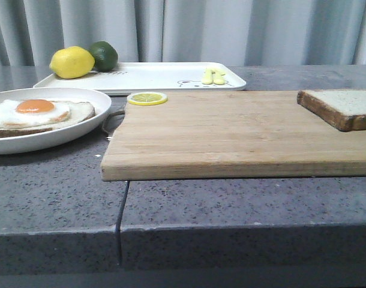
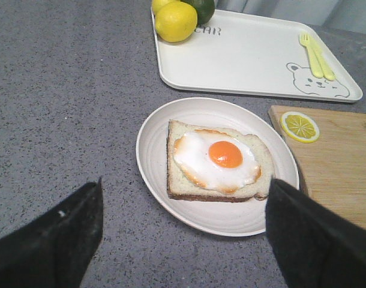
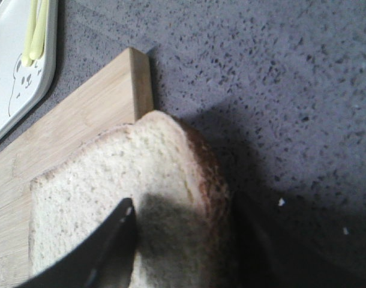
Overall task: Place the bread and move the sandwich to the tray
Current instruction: 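Lower the right gripper and grasp the edge of the bread slice, then lift the bread slice with the right gripper toward the egg plate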
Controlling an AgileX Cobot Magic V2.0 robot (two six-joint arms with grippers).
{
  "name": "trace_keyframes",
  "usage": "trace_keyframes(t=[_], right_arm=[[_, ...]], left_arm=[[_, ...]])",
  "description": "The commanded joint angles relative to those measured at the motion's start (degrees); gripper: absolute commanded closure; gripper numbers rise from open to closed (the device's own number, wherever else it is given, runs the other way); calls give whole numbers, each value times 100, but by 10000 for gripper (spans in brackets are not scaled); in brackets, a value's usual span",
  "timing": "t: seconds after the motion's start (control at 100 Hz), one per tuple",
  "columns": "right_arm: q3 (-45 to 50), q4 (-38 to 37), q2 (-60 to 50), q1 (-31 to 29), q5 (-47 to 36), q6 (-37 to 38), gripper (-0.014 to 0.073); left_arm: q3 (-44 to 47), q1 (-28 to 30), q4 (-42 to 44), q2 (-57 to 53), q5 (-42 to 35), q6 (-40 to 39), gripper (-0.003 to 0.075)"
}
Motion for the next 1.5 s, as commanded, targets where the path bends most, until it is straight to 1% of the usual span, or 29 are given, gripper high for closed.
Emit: trace_keyframes(t=[0.0,0.03,0.04,0.09,0.1,0.11,0.17,0.18,0.28,0.33,0.46,0.55,0.84,0.92,1.01,1.15,1.26,1.33,1.49], right_arm=[[-128,201,-131,-33,238,-71,349],[-128,201,-131,-33,232,-71,370],[-128,201,-131,-33,232,-71,393],[-128,201,-126,-33,214,-71,452],[-128,201,-126,-33,208,-71,452],[-128,201,-126,-33,208,-71,480],[-128,201,-126,-33,201,-71,552],[-128,201,-126,-33,201,-71,585],[-128,201,-131,-33,267,-56,718],[-133,201,-137,-33,421,-20,697],[-139,201,-249,-33,821,161,701],[-139,207,-470,-33,853,323,701],[-242,422,-1753,22,1102,1043,701],[-302,455,-2071,132,1122,1254,701],[-317,682,-2340,338,1098,1368,701],[-317,1242,-2598,933,806,1417,701],[-317,1684,-2637,1693,324,1417,701],[-317,1858,-2631,2272,-169,1417,701],[-322,2146,-2631,3544,-1617,1382,701]], left_arm=[[-188,-31,-70,75,-398,-52,195],[-188,-31,-70,75,-398,-52,195],[-188,-31,-70,75,-398,-52,195],[-188,-31,-70,75,-398,-52,195],[-188,-31,-70,75,-398,-52,195],[-188,-31,-70,75,-398,-52,195],[-188,-31,-70,75,-398,-52,195],[-188,-31,-70,75,-398,-52,195],[-188,-31,-70,75,-398,-52,195],[-188,-31,-70,75,-398,-52,195],[-188,-31,-70,75,-398,-52,195],[-188,-31,-70,75,-398,-52,195],[-188,-31,-70,75,-398,-52,195],[-188,-31,-70,75,-398,-52,195],[-188,-31,-70,75,-398,-52,195],[-188,-31,-70,75,-398,-52,195],[-188,-31,-70,75,-398,-52,195],[-188,-31,-70,75,-398,-52,195],[-188,-31,-70,75,-398,-52,195]])
